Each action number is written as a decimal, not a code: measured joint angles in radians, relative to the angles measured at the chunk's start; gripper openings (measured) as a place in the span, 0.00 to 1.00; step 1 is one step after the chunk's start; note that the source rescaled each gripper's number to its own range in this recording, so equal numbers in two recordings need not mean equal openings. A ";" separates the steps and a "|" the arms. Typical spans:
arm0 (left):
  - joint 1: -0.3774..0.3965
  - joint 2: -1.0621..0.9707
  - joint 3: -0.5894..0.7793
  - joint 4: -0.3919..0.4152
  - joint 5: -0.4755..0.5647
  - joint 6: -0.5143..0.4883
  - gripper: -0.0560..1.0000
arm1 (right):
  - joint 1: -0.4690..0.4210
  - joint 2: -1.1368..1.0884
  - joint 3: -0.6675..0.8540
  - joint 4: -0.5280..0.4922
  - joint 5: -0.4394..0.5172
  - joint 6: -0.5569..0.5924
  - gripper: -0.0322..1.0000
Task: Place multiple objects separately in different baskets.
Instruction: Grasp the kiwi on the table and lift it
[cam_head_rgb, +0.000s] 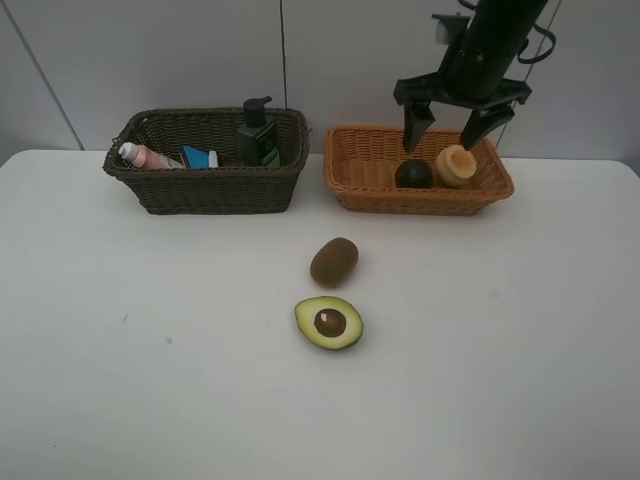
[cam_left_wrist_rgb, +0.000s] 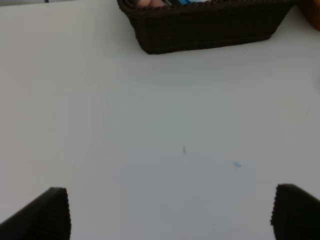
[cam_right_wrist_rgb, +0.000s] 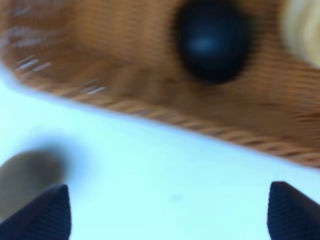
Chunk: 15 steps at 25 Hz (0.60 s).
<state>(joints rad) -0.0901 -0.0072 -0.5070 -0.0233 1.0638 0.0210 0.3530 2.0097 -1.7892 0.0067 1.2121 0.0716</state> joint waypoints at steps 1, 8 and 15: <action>0.000 0.000 0.000 0.000 0.000 0.000 1.00 | 0.035 -0.013 0.013 0.000 0.001 0.009 0.99; 0.000 0.000 0.000 0.000 0.000 0.000 1.00 | 0.258 -0.035 0.110 0.018 0.004 0.111 0.99; 0.000 0.000 0.000 0.000 0.000 0.000 1.00 | 0.291 -0.020 0.150 0.016 0.010 0.227 0.99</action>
<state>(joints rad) -0.0901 -0.0072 -0.5070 -0.0233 1.0638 0.0210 0.6439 1.9901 -1.6390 0.0228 1.2218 0.2982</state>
